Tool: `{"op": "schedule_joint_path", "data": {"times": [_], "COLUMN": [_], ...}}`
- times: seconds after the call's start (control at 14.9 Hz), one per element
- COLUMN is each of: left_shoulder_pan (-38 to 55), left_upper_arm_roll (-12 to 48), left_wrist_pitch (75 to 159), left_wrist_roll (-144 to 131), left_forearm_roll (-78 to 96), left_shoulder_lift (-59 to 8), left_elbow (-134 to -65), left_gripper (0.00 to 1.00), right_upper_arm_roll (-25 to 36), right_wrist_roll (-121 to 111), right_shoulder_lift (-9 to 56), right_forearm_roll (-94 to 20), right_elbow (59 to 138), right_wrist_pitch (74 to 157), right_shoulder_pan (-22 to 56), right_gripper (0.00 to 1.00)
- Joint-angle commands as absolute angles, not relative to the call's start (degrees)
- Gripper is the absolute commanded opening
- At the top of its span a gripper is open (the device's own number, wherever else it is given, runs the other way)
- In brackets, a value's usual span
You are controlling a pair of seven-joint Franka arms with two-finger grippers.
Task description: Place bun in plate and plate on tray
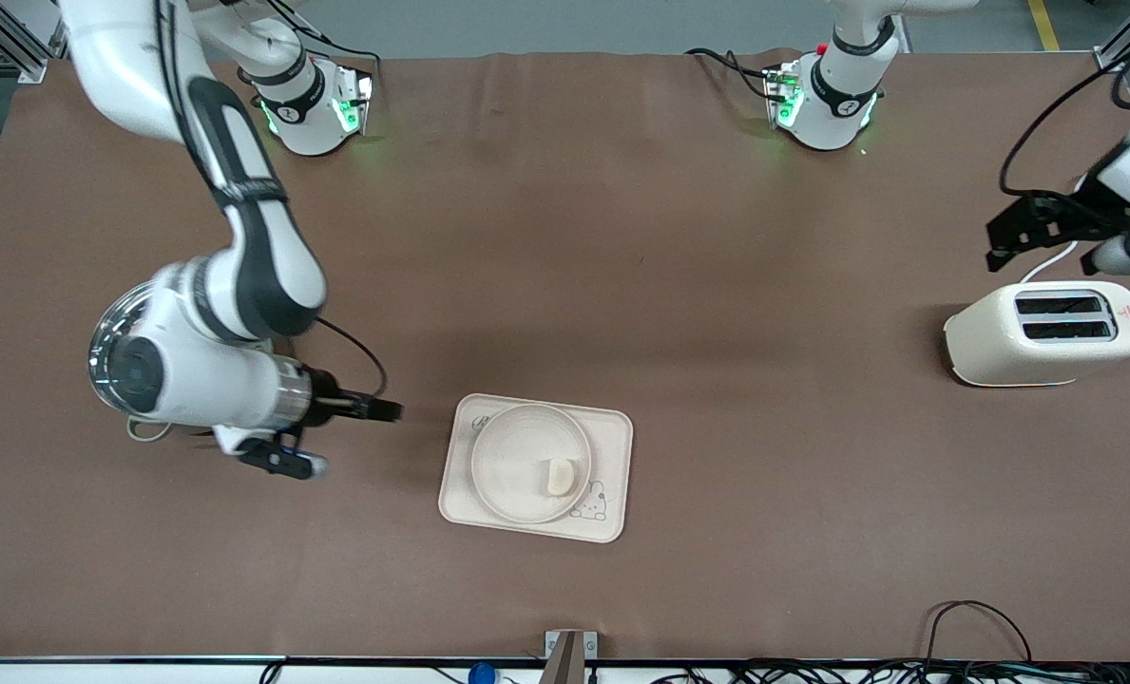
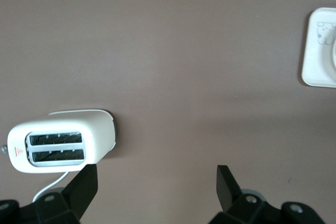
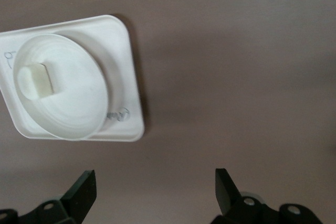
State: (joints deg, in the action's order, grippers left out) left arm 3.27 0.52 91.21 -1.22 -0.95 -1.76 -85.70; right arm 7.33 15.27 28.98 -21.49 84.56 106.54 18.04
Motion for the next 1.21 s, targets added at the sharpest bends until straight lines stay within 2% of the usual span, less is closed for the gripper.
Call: {"op": "schedule_joint_path", "data": {"times": [0.0, 0.2, 0.4, 0.67, 1.14], "left_shoulder_pan": [3.0, 3.2, 2.8, 2.9, 2.6], "left_upper_arm_roll": [0.9, 4.0, 6.1, 6.0, 6.0], "left_wrist_pitch": [91.4, 91.2, 90.5, 90.5, 90.5], "left_wrist_roll": [-1.3, -3.9, -5.4, -3.4, -2.9], "left_forearm_roll": [-0.2, -0.9, -1.1, -2.8, -2.7], "left_shoulder_lift": [-1.4, -1.1, -1.1, -1.3, -1.3], "left_elbow": [-85.9, -85.8, -85.5, -85.3, -85.3], "left_gripper": [1.00, 1.00, 1.00, 1.00, 1.00], "right_upper_arm_roll": [6.9, 6.9, 6.7, 6.6, 5.4], "right_wrist_roll": [12.2, 8.2, 4.7, -0.5, -1.1], "right_shoulder_lift": [21.4, 13.2, 6.3, -0.9, -6.1], "right_forearm_roll": [-14.2, -6.1, -5.4, -2.2, 3.7], "right_elbow": [87.2, 87.6, 89.7, 91.9, 92.5], "right_wrist_pitch": [100.9, 91.4, 84.3, 82.8, 83.5], "right_shoulder_pan": [15.8, 13.7, 8.8, 4.1, 3.5], "right_gripper": [1.00, 1.00, 1.00, 1.00, 1.00]}}
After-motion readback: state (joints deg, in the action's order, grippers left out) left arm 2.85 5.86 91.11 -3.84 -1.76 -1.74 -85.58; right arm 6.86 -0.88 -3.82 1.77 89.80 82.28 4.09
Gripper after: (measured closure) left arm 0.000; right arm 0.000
